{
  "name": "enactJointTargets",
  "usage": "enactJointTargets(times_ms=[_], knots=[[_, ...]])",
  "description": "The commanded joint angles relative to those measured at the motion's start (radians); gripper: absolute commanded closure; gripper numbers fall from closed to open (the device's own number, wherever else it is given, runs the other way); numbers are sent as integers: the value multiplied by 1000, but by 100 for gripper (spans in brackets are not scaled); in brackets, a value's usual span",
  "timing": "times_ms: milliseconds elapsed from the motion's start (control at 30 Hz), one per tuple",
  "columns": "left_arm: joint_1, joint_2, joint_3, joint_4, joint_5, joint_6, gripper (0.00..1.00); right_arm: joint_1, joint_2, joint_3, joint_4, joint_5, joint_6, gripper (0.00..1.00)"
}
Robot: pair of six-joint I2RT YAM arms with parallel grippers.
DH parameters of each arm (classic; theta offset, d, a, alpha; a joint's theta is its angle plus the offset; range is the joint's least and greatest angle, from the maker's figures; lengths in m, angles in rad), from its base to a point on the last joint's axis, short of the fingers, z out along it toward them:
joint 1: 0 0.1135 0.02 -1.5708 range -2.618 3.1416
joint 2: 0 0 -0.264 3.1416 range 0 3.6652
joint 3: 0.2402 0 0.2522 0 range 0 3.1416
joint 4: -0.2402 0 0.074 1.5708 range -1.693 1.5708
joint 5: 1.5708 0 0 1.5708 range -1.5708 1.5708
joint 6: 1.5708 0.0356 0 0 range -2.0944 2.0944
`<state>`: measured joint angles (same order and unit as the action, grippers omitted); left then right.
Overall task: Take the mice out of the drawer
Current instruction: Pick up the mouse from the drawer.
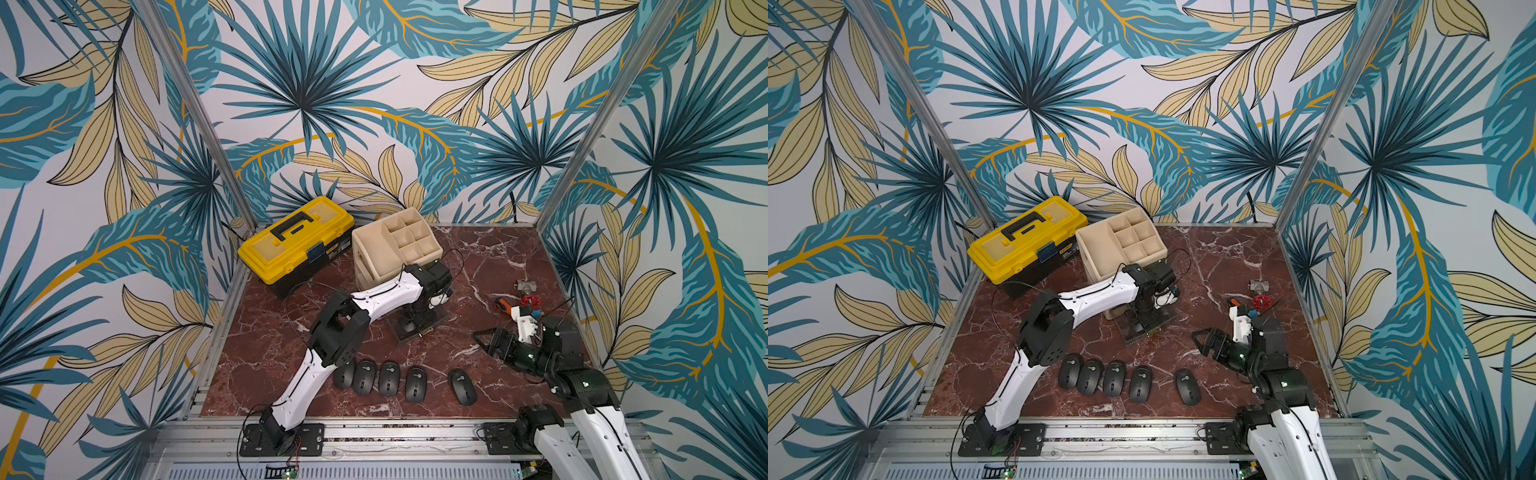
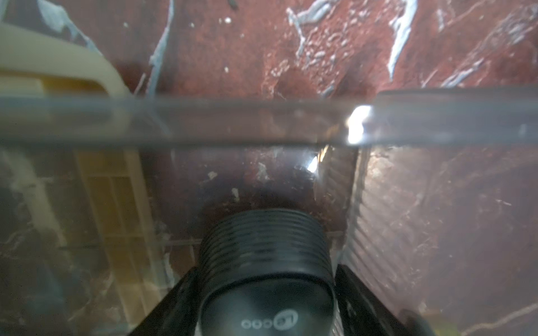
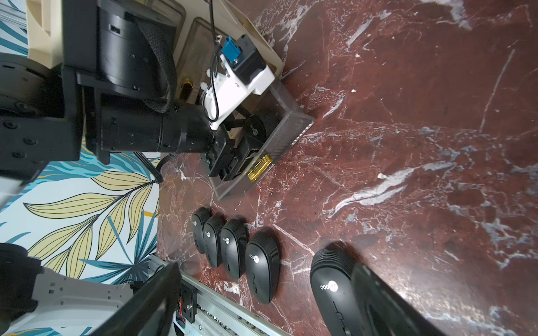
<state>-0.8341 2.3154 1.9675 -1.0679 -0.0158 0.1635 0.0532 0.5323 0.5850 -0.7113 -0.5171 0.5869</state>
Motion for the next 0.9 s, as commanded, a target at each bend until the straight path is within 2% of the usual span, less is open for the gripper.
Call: enactJointTargets(times_ms=[0, 67, 200, 300, 533, 867], knots=[[-2, 19, -25, 7, -5, -11, 24, -1, 1, -13, 8, -11, -9, 6], [-2, 18, -19, 2, -4, -11, 25, -1, 3, -13, 9, -11, -7, 6], [-1, 17, -13, -3, 0, -13, 45, -1, 5, -11, 11, -12, -7, 6], [-2, 3, -7, -1, 6, -21, 52, -1, 9, -13, 16, -14, -4, 6], [-19, -54, 42, -7, -14, -24, 54, -1, 9, -46, 69, -37, 36, 6], [-42, -128, 39, 56, -23, -18, 56, -1, 10, -62, 101, -50, 56, 7]])
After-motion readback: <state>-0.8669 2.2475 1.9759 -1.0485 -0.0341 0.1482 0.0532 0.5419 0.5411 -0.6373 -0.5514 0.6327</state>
